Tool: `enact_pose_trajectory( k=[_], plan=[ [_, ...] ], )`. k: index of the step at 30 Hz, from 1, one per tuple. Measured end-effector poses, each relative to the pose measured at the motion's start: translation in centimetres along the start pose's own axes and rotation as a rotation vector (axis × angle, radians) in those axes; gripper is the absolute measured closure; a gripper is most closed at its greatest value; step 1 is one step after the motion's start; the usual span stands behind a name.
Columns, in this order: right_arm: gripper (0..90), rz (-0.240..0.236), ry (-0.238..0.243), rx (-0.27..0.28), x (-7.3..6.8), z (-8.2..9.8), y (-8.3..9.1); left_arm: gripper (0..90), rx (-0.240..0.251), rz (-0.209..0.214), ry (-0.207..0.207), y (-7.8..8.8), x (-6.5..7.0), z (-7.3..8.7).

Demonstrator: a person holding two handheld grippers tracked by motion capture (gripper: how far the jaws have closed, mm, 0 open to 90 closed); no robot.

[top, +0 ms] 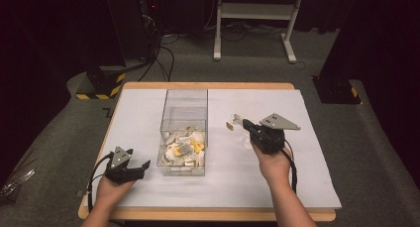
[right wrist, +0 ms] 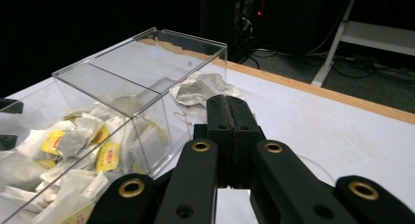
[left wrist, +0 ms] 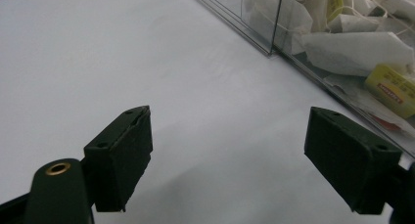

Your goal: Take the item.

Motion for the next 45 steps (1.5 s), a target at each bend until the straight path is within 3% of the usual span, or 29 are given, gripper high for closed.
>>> enact_pose_trajectory(
  k=[19,29,45],
  plan=[
    [90.0,0.089,-0.033,-0.016,4.1,1.1,1.2,18.6,0.004,0.005,-0.004,0.0,0.1,0.0],
    [90.0,0.123,-0.043,-0.035,5.5,2.3,1.6,18.7,0.004,-0.002,-0.004,0.1,0.1,0.0],
    [90.0,0.126,-0.032,-0.076,5.3,3.8,0.8,18.7,0.006,0.002,-0.009,0.1,0.1,0.0]
  ],
)
Point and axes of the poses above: each handheld gripper's, and its own axes: y roughly backward along the jaws, z roughly out of its underside, x roughly to its right, the point moved 7 cm from there along -y, roughly forward along the jaws, and after that the axes turned 2 degrees about z, right-handed, at the moved point
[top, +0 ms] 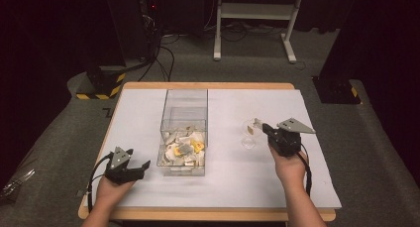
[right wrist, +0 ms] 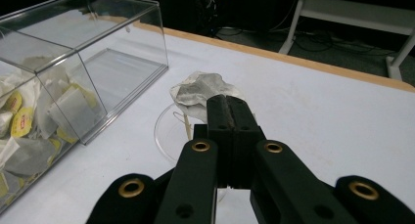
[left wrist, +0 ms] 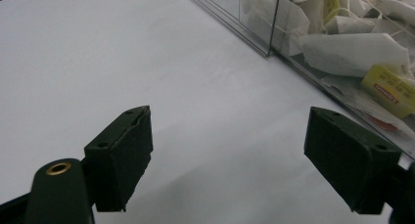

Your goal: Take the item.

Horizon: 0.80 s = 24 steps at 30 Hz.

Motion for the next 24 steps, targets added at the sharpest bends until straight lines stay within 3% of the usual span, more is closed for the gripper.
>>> enact_pose_trajectory(
  k=[12,24],
  plan=[
    [90.0,0.002,0.020,-0.034,-0.5,0.5,-1.1,18.7,0.002,0.002,0.003,0.0,0.0,0.0],
    [89.7,0.013,0.003,-0.055,-0.6,1.1,-2.2,18.7,0.002,0.008,0.004,0.0,0.0,0.0]
  ],
)
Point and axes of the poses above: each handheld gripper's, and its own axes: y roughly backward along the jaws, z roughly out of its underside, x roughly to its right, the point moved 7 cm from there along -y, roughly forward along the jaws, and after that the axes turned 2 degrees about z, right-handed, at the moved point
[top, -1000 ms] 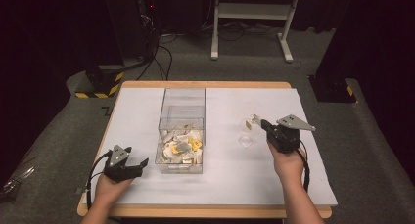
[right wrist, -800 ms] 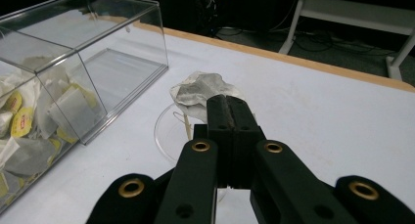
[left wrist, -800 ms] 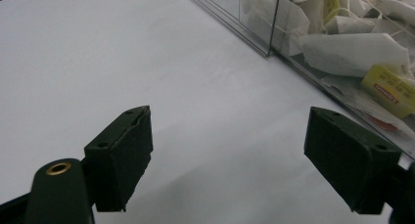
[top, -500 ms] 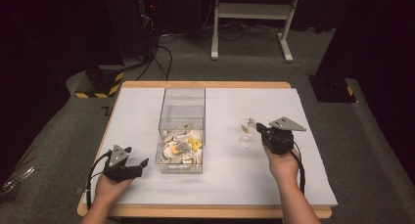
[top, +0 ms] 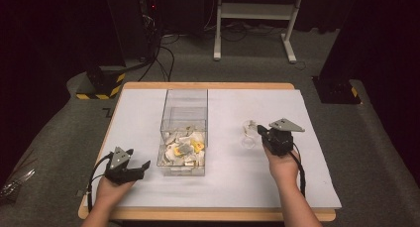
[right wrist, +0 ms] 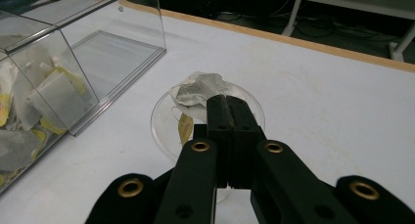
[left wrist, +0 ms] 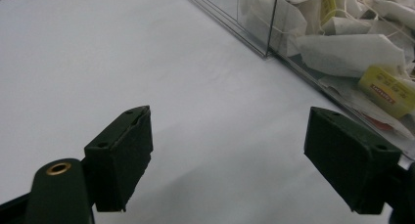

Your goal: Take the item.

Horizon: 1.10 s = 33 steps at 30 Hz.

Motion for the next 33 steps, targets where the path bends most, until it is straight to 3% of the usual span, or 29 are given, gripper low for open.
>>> enact_pose_trajectory(
  k=[18,29,33],
  plan=[
    [64.5,-0.026,-0.021,0.043,-1.2,-1.0,0.7,18.7,-0.002,0.002,-0.004,0.0,0.0,0.0],
    [36.9,-0.049,0.001,0.064,-2.8,-0.9,1.8,18.7,-0.001,0.000,-0.006,0.0,0.1,0.0],
    [31.7,-0.057,0.003,0.071,-3.2,-1.0,2.1,18.7,-0.002,0.000,-0.005,0.0,0.1,0.0]
  ],
)
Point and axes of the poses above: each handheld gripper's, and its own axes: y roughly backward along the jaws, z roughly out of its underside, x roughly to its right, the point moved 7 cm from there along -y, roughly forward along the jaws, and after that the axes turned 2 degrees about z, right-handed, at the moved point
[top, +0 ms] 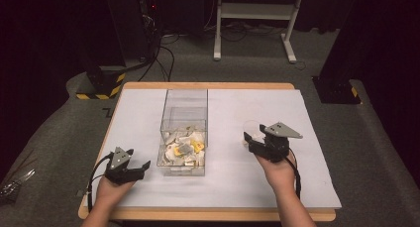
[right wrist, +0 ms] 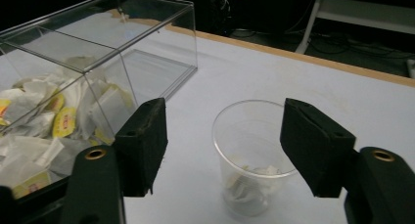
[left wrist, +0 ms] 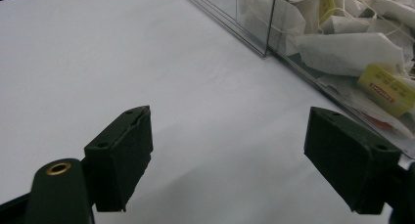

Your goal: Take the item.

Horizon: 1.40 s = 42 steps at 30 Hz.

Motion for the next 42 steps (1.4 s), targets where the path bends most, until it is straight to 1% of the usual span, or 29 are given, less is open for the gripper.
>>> enact_pose_trajectory(
  k=[2,8,11,12,13,17,21,22,24,25,26,27,32,33,34,36,37,42],
  plan=[
    [28.0,-0.001,0.004,0.003,-0.3,0.0,0.1,18.7,-0.001,0.002,0.001,0.0,0.0,0.0],
    [21.1,-0.017,0.012,0.009,-1.4,0.6,0.5,18.9,-0.007,0.004,0.002,0.0,-0.1,0.0],
    [19.7,-0.024,0.012,0.010,-1.9,1.1,0.7,19.8,-0.009,0.011,0.006,-0.1,-0.1,0.0],
    [19.2,-0.032,0.012,0.007,-2.3,1.5,0.7,20.1,-0.009,0.012,0.006,-0.1,-0.1,0.0],
    [19.2,-0.032,0.012,0.007,-2.3,1.5,0.7,20.1,-0.011,0.015,0.009,-0.1,-0.1,0.0],
    [19.2,-0.045,0.012,-0.006,-3.1,2.5,0.7,22.1,-0.009,0.021,0.007,-0.1,0.0,0.0],
    [19.2,-0.050,0.011,-0.034,-3.6,4.0,0.4,22.8,-0.006,0.018,0.000,0.0,0.0,0.0],
    [19.2,-0.048,0.012,-0.043,-3.7,4.4,0.2,22.8,-0.002,0.018,0.006,0.0,0.0,0.0],
    [19.2,-0.051,0.009,-0.059,-3.8,5.0,0.0,22.8,0.000,0.018,0.007,0.0,0.0,0.0],
    [19.3,-0.050,0.014,-0.072,-3.9,5.6,-0.2,23.0,0.001,0.018,0.006,0.0,0.0,0.0],
    [19.3,-0.050,0.014,-0.072,-3.9,5.6,-0.2,23.0,0.001,0.016,0.004,0.0,0.0,0.0],
    [19.4,-0.049,0.021,-0.089,-4.0,6.1,-0.4,23.2,0.000,0.016,0.002,0.0,0.0,0.0],
    [19.8,-0.042,0.029,-0.116,-4.1,7.0,-0.7,23.4,0.001,0.018,0.006,0.0,0.0,0.0],
    [19.9,-0.042,0.034,-0.121,-4.0,7.2,-0.8,23.4,0.000,0.014,0.012,0.0,0.0,0.0],
    [20.1,-0.039,0.027,-0.132,-4.0,7.5,-0.9,23.5,-0.003,0.011,0.017,0.0,-0.1,0.0],
    [20.8,-0.037,0.040,-0.152,-4.0,8.1,-1.2,23.7,-0.008,0.013,0.033,0.0,-0.2,0.0],
    [20.9,-0.036,0.045,-0.164,-3.9,8.5,-1.3,23.8,-0.009,0.013,0.033,0.0,-0.2,0.0],
    [21.3,-0.033,0.037,-0.209,-3.7,9.6,-1.8,23.9,-0.007,0.018,0.024,0.1,-0.1,-0.1]
  ],
)
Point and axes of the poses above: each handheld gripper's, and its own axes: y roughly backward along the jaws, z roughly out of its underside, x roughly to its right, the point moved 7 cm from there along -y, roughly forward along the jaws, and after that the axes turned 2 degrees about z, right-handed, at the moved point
